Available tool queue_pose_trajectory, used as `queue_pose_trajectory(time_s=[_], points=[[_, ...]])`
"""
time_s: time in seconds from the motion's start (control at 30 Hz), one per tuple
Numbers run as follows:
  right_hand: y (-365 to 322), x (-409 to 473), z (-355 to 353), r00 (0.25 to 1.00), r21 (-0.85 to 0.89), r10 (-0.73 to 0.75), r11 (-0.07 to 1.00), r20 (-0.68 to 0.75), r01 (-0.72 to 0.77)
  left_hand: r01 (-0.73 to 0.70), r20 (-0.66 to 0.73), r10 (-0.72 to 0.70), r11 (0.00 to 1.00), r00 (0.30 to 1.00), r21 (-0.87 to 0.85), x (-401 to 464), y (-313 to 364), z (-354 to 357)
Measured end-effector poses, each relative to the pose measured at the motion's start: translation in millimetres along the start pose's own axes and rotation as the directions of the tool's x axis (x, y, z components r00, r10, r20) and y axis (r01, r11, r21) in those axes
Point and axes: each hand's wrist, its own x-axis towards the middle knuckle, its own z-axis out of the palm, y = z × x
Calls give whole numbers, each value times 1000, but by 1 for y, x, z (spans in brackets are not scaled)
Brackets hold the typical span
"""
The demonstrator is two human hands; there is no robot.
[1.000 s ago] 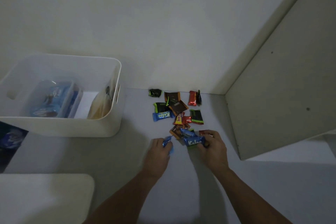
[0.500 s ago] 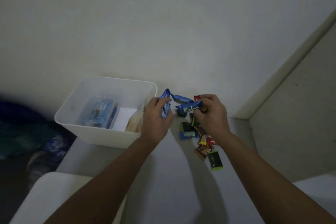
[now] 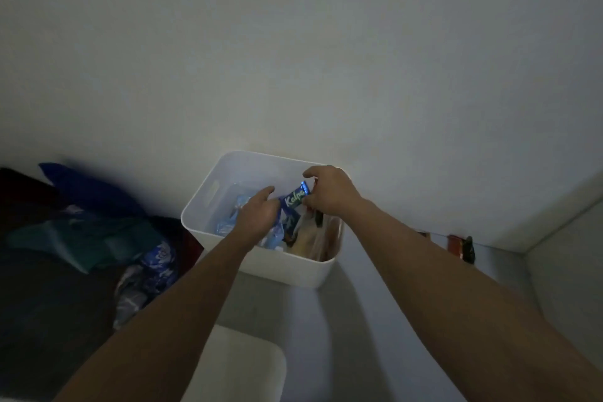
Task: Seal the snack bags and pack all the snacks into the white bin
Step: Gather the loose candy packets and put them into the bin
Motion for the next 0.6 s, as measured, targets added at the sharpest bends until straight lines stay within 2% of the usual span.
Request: queue_pose_trajectory(time_s=[0.1, 0.2, 0.3, 0.4, 0.47, 0.6], points=[[1, 8, 2, 999, 52, 26, 998, 41, -28, 14, -60, -13, 1000, 998, 14, 5, -6, -2], [15, 8, -1, 997, 144, 70, 987, -17, -67, -55, -128, 58, 998, 990, 27, 2, -2, 3], [45, -5, -8, 981, 243, 164, 960, -103, -135, -162, -165, 158, 987, 974, -13, -5, 11, 21], [88, -29, -19, 954, 286, 251, 938, -164, -198, -332, -183, 327, 943, 927, 3, -21, 34, 53], [121, -49, -25, 933, 298, 322, 917, -160, -266, -461, -128, 458, 887, 880, 6, -32, 45, 81], [192, -93, -24, 879, 288, 463, 863, -118, -416, -645, 104, 639, 763, 762, 44, -51, 41, 146]])
